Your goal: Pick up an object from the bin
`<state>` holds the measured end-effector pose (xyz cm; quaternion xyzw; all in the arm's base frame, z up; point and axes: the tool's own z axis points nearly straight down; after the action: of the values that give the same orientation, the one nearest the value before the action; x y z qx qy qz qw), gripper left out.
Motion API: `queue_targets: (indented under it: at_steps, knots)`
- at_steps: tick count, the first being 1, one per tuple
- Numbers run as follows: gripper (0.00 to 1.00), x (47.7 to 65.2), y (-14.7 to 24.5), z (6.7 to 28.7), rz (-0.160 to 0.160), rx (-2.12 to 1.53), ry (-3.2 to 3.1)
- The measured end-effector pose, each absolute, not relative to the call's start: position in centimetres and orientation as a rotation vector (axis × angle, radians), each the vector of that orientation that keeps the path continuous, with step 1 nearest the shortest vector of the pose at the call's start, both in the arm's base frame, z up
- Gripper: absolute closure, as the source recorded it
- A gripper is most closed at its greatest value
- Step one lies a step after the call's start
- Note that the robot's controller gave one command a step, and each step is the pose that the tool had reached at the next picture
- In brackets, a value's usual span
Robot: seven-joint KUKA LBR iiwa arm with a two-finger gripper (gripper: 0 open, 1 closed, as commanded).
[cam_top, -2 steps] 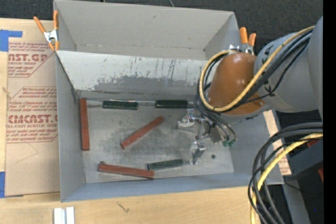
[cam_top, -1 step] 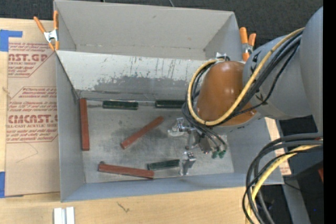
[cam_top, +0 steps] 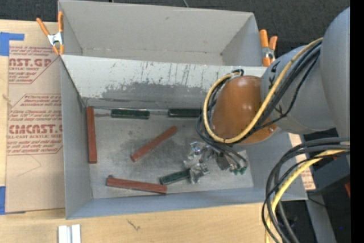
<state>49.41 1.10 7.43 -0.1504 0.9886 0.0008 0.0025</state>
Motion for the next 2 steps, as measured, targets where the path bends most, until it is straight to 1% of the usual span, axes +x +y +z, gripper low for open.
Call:
queue_targets:
  at_steps: [1, 2]
  knots:
    - [1.00, 49.4, 1.1, 7.4, 0.002, -0.472, 3.101]
    - [0.00, 49.2, 2.6, 16.9, 0.001, -0.526, 3.102]
